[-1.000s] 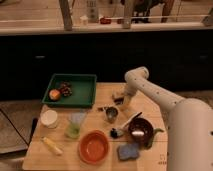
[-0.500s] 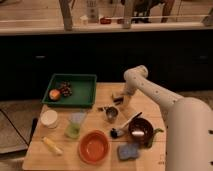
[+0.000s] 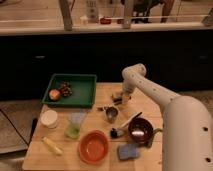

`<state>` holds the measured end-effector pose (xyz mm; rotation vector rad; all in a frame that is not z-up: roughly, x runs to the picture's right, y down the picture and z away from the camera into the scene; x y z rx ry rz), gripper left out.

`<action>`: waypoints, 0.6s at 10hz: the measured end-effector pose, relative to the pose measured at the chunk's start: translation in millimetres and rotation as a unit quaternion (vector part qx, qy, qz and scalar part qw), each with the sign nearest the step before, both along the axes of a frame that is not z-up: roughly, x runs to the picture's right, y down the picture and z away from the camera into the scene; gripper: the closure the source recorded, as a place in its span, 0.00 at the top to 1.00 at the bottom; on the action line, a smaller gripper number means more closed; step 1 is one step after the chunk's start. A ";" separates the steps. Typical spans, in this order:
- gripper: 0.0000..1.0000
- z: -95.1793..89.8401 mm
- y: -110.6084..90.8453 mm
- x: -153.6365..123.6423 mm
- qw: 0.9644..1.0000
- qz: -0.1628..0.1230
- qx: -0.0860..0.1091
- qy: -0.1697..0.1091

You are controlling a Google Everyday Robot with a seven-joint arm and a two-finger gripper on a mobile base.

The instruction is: Place eraser in tray

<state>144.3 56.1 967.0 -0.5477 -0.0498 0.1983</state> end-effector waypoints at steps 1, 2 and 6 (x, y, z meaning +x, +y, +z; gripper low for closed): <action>0.77 0.3 0.4 -3.9 1.000 -0.005 -0.002 -0.006; 0.70 0.3 1.5 -4.0 1.000 -0.008 -0.003 -0.008; 0.31 0.1 5.5 -4.8 1.000 -0.013 -0.009 -0.015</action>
